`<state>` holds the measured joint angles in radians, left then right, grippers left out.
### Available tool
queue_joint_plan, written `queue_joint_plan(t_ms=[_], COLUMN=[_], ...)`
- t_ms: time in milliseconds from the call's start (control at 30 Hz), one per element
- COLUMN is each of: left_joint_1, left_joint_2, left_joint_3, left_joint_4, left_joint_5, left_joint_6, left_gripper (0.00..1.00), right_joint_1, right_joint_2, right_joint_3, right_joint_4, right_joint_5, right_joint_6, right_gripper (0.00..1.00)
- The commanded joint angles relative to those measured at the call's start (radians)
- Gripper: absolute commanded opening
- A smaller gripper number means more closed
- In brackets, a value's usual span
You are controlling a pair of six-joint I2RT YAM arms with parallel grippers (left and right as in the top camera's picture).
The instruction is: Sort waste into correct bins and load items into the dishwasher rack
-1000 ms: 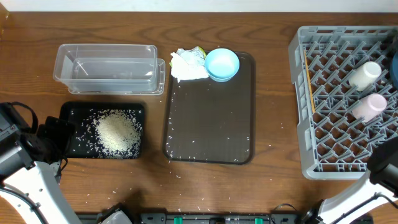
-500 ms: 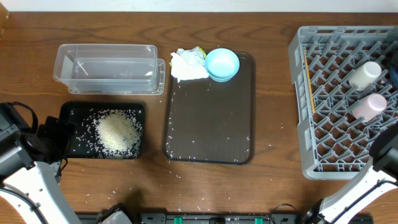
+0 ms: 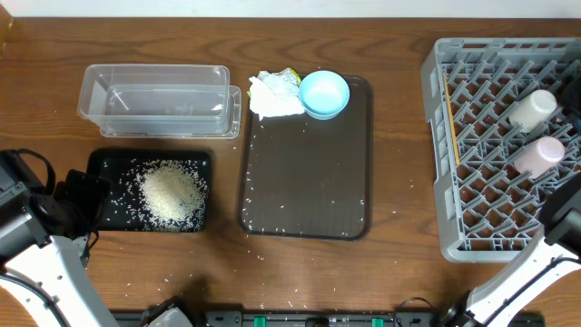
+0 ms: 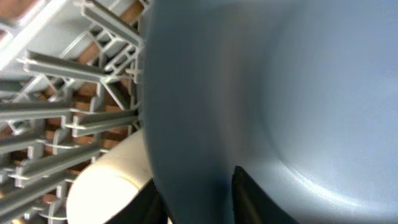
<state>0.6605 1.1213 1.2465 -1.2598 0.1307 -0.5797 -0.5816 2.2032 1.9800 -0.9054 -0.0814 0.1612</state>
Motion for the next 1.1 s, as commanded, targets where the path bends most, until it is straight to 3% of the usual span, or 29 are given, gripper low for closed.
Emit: queue_joint_plan(t_ms=[0, 200, 367, 567, 867, 1067], left_joint_1=[0.005, 0.005, 0.005, 0.005, 0.005, 0.005], left_joint_2=[0.002, 0.002, 0.002, 0.002, 0.002, 0.002], left_joint_3=[0.008, 0.008, 0.008, 0.008, 0.008, 0.008], left_joint_4=[-0.004, -0.004, -0.004, -0.004, -0.005, -0.005], left_joint_5=[-0.012, -0.012, -0.012, -0.012, -0.012, -0.012], left_joint_6=[-0.005, -0.005, -0.005, -0.005, -0.005, -0.005], left_gripper=[0.98, 0.98, 0.98, 0.98, 0.98, 0.98], right_joint_1=[0.011, 0.003, -0.023, -0.090, -0.175, -0.181], right_joint_2=[-0.007, -0.095, -0.200, -0.261, -0.174, -0.072], right_joint_3=[0.003, 0.005, 0.005, 0.005, 0.004, 0.004], right_joint_4=[-0.007, 0.001, 0.025, 0.058, 0.124, 0.248], right_joint_5=[0.004, -0.119, -0.273, -0.608, -0.971, -1.185], right_joint_6=[-0.001, 0.013, 0.047, 0.048, 0.060, 0.158], right_gripper=[0.20, 0.02, 0.01, 0.01, 0.01, 0.01])
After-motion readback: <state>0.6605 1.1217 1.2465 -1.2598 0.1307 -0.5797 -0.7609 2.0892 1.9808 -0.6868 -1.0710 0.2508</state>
